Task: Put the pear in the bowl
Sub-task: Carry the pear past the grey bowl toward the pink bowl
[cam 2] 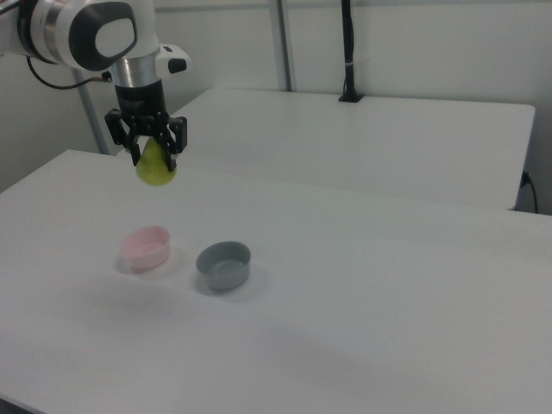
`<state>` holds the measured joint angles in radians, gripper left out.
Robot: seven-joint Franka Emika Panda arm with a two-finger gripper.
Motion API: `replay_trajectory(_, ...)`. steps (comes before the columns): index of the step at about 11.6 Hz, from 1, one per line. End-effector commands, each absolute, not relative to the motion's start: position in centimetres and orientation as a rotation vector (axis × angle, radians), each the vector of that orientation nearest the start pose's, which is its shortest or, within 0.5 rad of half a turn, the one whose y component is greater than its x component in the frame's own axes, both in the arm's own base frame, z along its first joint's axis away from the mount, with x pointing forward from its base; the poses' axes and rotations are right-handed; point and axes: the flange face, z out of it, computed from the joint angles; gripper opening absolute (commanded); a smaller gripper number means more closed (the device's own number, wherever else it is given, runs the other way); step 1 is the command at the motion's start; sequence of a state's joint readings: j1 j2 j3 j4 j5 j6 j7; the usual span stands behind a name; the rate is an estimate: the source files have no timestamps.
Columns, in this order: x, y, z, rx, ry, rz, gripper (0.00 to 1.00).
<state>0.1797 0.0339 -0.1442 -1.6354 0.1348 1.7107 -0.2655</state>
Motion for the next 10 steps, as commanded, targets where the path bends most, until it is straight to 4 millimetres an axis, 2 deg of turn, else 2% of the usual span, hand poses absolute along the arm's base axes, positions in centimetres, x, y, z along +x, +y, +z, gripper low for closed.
replay_trajectory(1,57.6,4.7,57.4,-2.952,-0.517,-0.124,0.00)
replay_trajectory(3,58.0,6.0,56.9,-2.932,-0.647,-0.149,0.00)
replay_trajectory(5,58.6,7.7,55.1,-2.924,-0.732,-0.131,0.00)
replay_trajectory(10,60.1,12.4,49.7,-2.938,-0.706,-0.131,0.00)
